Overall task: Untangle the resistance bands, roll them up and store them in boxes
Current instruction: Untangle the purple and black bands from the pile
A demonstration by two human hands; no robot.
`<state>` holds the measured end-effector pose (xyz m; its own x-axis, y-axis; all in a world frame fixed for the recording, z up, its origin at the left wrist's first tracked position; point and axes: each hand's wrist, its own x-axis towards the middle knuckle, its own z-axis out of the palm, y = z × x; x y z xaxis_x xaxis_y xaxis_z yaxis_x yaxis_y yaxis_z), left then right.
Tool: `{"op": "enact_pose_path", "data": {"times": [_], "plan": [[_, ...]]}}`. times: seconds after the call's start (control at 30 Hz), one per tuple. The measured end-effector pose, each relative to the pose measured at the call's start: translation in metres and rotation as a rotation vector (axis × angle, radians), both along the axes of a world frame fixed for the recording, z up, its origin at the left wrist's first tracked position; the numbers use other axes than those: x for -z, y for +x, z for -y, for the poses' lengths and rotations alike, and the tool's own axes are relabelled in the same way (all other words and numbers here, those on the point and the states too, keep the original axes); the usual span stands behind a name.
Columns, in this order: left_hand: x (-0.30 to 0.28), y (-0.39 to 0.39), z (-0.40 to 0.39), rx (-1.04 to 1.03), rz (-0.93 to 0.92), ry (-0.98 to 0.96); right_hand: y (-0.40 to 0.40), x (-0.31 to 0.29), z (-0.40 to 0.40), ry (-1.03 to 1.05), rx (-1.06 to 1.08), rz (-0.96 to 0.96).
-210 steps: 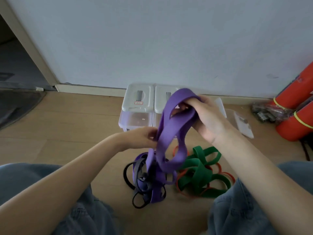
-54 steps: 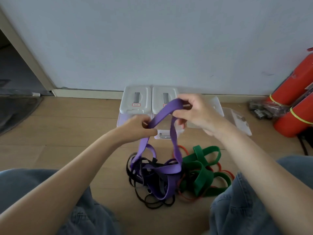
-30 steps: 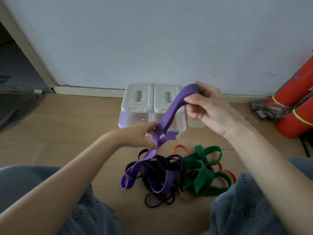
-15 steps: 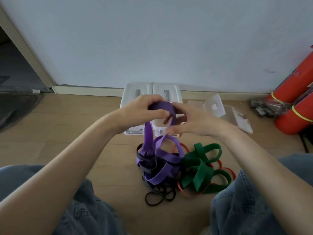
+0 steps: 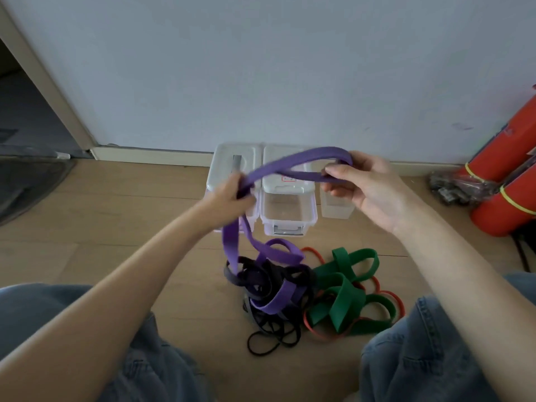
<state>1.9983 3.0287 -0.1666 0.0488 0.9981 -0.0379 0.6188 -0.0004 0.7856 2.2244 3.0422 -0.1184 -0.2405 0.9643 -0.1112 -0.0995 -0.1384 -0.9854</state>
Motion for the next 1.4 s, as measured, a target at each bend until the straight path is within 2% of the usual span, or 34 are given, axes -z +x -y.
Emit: {"op": "enact_pose_path", "data": {"times": [0.07, 0.13, 0.2, 0.27, 0.37, 0.43, 0.5, 0.63, 0.7, 0.77, 0.83, 0.9, 0.97, 1.07, 1.13, 1.17, 1.23, 1.3, 1.4], "plan": [[-0.021, -0.004, -0.004, -0.04, 0.015, 0.226, 0.003, 0.001, -0.002, -0.053, -0.096, 0.162], [-0.026, -0.001, -0.003, 0.104, -0.187, 0.306, 0.002, 0.004, -0.001, -0.07, -0.207, 0.429], [-0.011, 0.005, 0.001, 0.234, -0.512, 0.222, -0.002, 0.006, 0.002, 0.006, -0.285, 0.69], [0.005, 0.006, 0.003, 0.307, -0.724, 0.046, -0.002, 0.009, 0.002, 0.139, -0.329, 0.875], [0.015, 0.009, 0.003, 0.363, -0.713, -0.098, -0.005, 0.015, 0.004, 0.17, -0.467, 0.935], [0.013, 0.017, 0.003, 0.374, -0.627, -0.097, -0.018, 0.025, 0.012, 0.148, -0.57, 0.969], [0.008, 0.025, 0.003, 0.365, -0.545, -0.059, -0.032, 0.041, 0.018, 0.212, -0.597, 1.022], [0.003, 0.023, 0.005, 0.293, -0.342, 0.068, -0.041, 0.043, 0.014, 0.284, -0.348, 0.855], [0.013, 0.026, 0.007, 0.199, -0.174, 0.017, -0.042, 0.032, 0.012, 0.331, -0.254, 0.723], [0.03, 0.027, 0.012, 0.143, -0.062, -0.136, -0.045, 0.02, 0.013, 0.321, -0.246, 0.488], [0.053, 0.019, 0.022, 0.238, -0.108, -0.237, -0.045, 0.008, 0.015, 0.275, -0.226, 0.193], [0.07, 0.006, 0.03, 0.36, -0.19, -0.289, -0.039, -0.002, 0.01, 0.247, -0.139, 0.005], [0.074, 0.0, 0.03, 0.384, -0.142, -0.329, -0.029, -0.006, 0.003, 0.214, -0.03, -0.051], [0.053, 0.004, 0.02, 0.246, 0.215, -0.38, -0.018, -0.003, -0.003, 0.137, 0.065, 0.033], [0.042, 0.005, 0.015, 0.25, 0.352, -0.414, -0.016, 0.003, -0.002, 0.002, 0.114, -0.035], [0.04, 0.005, 0.015, 0.301, 0.335, -0.444, -0.017, 0.004, -0.001, -0.047, 0.123, -0.059], [0.044, 0.008, 0.019, 0.436, 0.183, -0.5, -0.02, 0.004, 0.001, -0.042, 0.092, -0.072], [0.056, 0.014, 0.024, 0.5, 0.056, -0.489, -0.025, 0.002, 0.005, -0.042, 0.047, -0.18], [0.069, 0.024, 0.03, 0.393, 0.042, -0.339, -0.03, -0.003, 0.008, -0.075, 0.024, -0.371]]}}
